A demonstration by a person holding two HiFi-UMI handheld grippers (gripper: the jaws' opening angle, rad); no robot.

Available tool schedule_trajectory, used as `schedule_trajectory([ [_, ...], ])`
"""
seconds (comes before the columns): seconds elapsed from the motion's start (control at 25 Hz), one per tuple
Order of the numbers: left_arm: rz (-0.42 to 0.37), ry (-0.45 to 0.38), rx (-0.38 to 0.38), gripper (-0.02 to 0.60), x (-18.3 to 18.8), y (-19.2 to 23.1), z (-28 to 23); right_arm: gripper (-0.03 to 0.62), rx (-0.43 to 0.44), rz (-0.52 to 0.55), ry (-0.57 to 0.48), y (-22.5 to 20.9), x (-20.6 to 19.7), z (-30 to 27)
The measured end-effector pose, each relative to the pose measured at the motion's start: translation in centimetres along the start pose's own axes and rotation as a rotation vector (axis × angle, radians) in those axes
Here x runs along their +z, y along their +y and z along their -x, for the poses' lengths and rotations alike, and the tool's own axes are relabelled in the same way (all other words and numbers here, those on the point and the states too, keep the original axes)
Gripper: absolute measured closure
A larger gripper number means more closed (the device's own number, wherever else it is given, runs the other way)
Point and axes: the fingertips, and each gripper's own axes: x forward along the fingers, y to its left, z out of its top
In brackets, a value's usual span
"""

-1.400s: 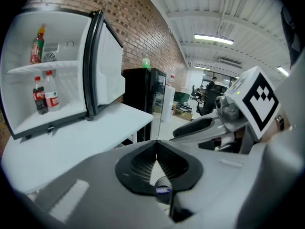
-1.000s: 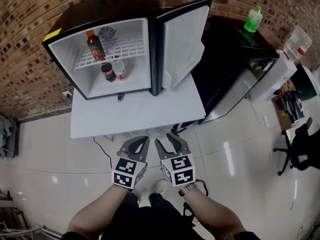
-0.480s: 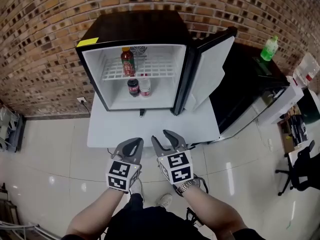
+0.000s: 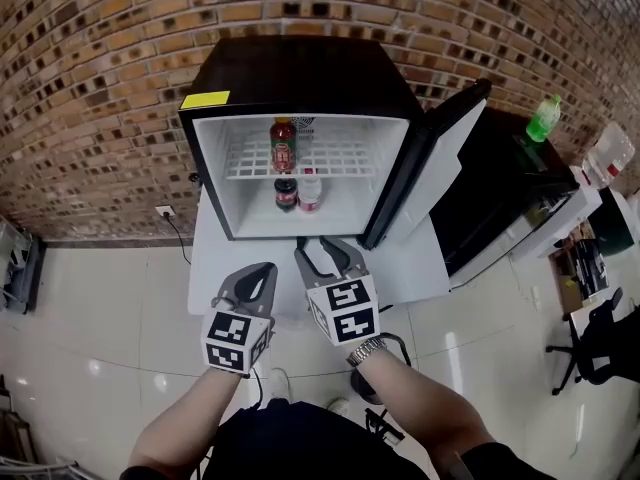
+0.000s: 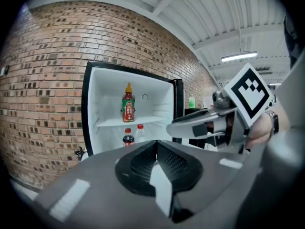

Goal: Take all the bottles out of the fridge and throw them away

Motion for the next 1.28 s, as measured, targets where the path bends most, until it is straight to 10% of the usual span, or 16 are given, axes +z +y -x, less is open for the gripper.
schedule_trajectory([
  [1.28,-0.030,-0.037,-0.012,0.578,2.3,12.6,-2.4,0.307,-0.193,-0.012,0.048,-7.7,8.7,-19.9],
])
